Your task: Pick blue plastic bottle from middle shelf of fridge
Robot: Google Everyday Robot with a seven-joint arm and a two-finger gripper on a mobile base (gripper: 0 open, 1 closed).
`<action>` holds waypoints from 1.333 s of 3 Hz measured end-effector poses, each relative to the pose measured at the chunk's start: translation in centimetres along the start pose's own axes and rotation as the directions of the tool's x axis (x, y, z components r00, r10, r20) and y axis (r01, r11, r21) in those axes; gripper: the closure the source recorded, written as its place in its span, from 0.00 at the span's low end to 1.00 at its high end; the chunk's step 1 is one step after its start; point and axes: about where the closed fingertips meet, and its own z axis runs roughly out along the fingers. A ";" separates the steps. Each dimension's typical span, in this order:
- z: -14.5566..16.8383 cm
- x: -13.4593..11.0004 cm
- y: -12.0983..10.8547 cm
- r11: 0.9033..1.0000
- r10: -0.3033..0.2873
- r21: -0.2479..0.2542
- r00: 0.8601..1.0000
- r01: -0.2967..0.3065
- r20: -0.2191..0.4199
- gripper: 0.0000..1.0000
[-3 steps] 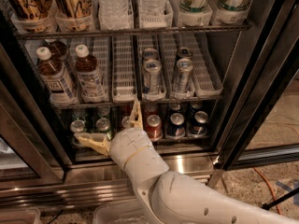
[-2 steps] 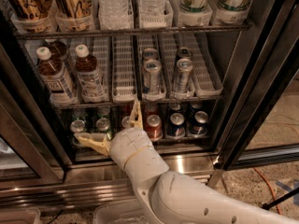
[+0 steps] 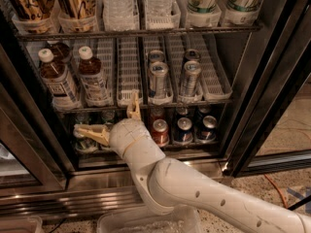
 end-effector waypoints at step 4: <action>0.1 0.0 0.0 1.000 -0.001 0.000 1.000 0.001 0.001 0.14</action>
Offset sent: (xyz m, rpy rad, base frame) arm 0.0003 0.0004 0.0004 0.0001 -0.0012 0.0002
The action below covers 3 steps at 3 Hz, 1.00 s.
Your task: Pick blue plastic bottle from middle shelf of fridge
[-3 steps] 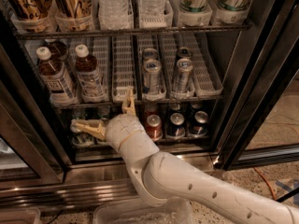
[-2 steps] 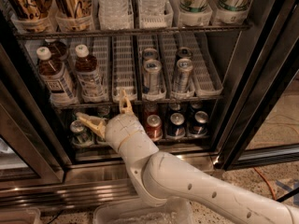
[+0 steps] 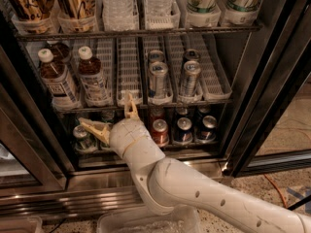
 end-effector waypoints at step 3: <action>1.0 0.2 0.0 1.000 -0.019 -0.019 1.000 0.019 -0.001 0.27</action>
Offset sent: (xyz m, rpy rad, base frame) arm 0.0071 0.0077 -0.0025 -0.0150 -0.0033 0.0240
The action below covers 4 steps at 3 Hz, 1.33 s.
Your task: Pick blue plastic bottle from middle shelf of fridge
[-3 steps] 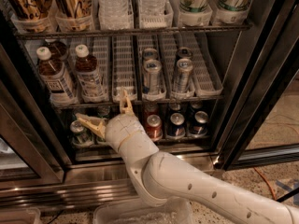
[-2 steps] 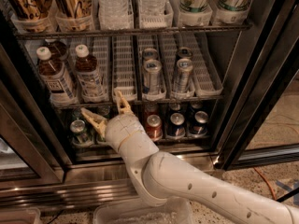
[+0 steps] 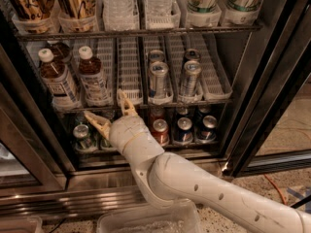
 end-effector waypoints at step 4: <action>5.1 -0.4 -0.8 0.997 -0.010 -0.070 0.999 0.013 0.051 0.28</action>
Offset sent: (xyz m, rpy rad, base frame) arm 0.0335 0.0144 0.0048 -0.0204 -0.0306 0.0538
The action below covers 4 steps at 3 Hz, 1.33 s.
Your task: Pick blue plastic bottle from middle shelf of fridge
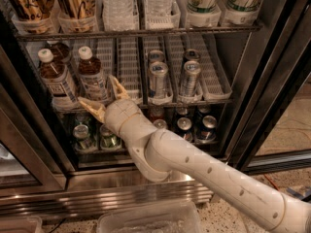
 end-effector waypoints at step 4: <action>3.0 0.8 -0.4 0.999 0.020 -0.034 1.000 -0.019 0.016 0.70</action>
Offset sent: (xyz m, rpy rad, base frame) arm 0.0423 0.0230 -0.0055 0.0231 0.0049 0.0552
